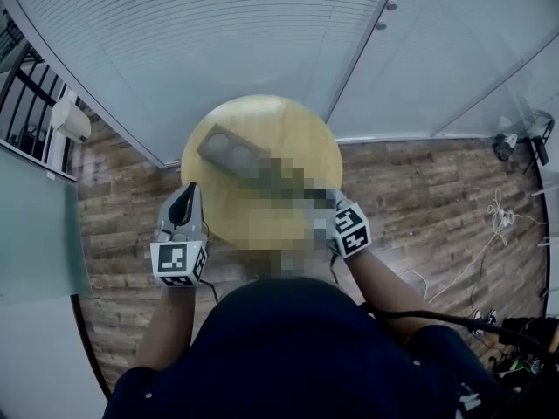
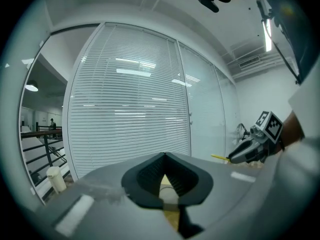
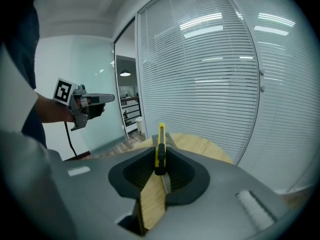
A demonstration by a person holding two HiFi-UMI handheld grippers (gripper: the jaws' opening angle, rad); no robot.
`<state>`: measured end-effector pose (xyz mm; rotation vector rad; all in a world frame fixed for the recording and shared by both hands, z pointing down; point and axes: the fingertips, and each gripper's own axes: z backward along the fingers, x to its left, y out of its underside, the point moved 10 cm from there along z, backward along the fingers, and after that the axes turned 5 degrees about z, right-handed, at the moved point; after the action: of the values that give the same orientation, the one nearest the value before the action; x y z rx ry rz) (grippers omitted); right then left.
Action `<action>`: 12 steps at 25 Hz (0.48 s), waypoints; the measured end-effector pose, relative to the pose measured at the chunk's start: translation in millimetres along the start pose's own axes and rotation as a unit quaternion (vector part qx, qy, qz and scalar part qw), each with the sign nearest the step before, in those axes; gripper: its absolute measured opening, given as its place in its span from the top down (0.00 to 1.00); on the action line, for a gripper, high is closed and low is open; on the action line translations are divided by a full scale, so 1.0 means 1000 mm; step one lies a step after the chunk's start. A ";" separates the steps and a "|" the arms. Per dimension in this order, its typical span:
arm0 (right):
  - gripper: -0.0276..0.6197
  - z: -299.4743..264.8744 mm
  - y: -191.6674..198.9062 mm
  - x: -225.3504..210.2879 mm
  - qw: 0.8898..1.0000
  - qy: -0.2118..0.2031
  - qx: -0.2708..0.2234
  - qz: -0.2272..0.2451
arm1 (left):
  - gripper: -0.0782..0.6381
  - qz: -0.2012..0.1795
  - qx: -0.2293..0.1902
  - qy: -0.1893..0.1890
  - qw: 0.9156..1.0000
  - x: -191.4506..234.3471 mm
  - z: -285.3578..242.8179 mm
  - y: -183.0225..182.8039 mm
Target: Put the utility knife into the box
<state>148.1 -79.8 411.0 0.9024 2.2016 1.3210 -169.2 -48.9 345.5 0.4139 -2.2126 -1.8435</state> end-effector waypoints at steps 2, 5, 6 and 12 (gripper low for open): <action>0.84 0.000 -0.002 -0.005 1.000 0.003 -0.004 0.002 | 0.89 0.000 -0.004 0.002 1.000 -0.002 -0.004 -0.002; 0.84 0.001 -0.002 -0.008 1.000 0.003 -0.006 0.003 | 0.89 0.000 -0.006 0.003 1.000 -0.007 -0.009 -0.001; 0.84 0.000 -0.002 -0.010 1.000 0.003 -0.005 0.003 | 0.89 0.000 -0.005 0.004 1.000 -0.009 -0.011 -0.001; 0.84 -0.005 0.000 -0.023 1.000 0.005 -0.006 -0.007 | 0.89 -0.008 0.000 0.012 1.000 -0.016 -0.024 -0.002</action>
<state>161.2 -99.4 414.0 0.8756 2.2021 1.3337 -145.6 -66.0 347.9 0.4539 -2.2005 -1.8362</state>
